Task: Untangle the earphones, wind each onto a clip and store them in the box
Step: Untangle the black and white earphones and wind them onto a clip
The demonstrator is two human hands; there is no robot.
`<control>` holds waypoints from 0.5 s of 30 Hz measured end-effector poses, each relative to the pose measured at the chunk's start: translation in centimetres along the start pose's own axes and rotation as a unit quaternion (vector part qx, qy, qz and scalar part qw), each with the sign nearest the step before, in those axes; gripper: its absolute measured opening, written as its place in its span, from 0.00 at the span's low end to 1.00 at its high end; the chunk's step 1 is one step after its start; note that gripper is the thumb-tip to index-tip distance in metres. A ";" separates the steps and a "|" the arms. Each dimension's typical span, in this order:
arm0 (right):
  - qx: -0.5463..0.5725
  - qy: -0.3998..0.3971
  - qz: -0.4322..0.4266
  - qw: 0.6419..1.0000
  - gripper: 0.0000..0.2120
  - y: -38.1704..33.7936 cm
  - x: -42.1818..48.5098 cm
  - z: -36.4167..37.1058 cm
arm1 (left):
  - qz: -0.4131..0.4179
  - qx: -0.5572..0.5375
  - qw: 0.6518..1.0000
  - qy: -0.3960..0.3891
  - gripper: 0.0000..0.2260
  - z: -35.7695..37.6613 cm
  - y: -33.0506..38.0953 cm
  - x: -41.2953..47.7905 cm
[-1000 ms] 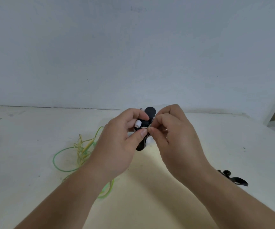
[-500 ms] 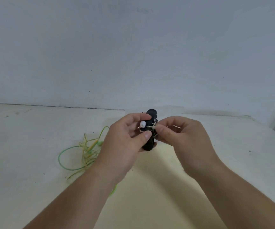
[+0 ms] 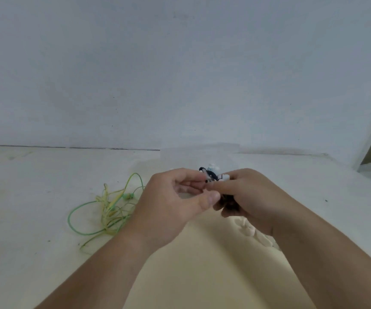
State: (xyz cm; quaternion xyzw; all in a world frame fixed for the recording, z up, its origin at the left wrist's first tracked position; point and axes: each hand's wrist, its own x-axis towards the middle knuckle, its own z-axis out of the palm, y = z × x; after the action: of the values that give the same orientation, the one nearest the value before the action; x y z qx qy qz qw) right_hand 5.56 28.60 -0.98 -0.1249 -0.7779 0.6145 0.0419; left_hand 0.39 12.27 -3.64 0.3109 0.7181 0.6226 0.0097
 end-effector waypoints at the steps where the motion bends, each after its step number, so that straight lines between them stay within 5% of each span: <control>1: -0.006 0.024 0.002 1.000 0.08 -0.1 0.2 -0.6 | 0.028 0.075 0.996 0.044 0.17 -0.1 -0.5 0.2; 3: -0.054 0.067 -0.013 0.996 0.11 -0.4 0.7 -1.7 | 0.084 0.249 0.959 0.103 0.15 -0.5 -1.4 0.8; 6: -0.116 0.097 -0.029 0.988 0.17 -1.1 1.7 -2.3 | 0.072 0.372 0.922 0.082 0.22 -1.0 -2.5 1.3; 15: -0.331 0.088 -0.090 0.935 0.09 -5.1 5.4 1.2 | -0.008 0.313 0.948 0.054 0.40 -1.2 -2.6 1.7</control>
State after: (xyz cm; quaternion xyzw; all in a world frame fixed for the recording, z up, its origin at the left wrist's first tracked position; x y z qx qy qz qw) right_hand -0.62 27.70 3.18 -0.1147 -0.9382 0.3029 0.1216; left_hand -2.63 11.92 -5.11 0.2580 0.8790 0.3819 -0.1220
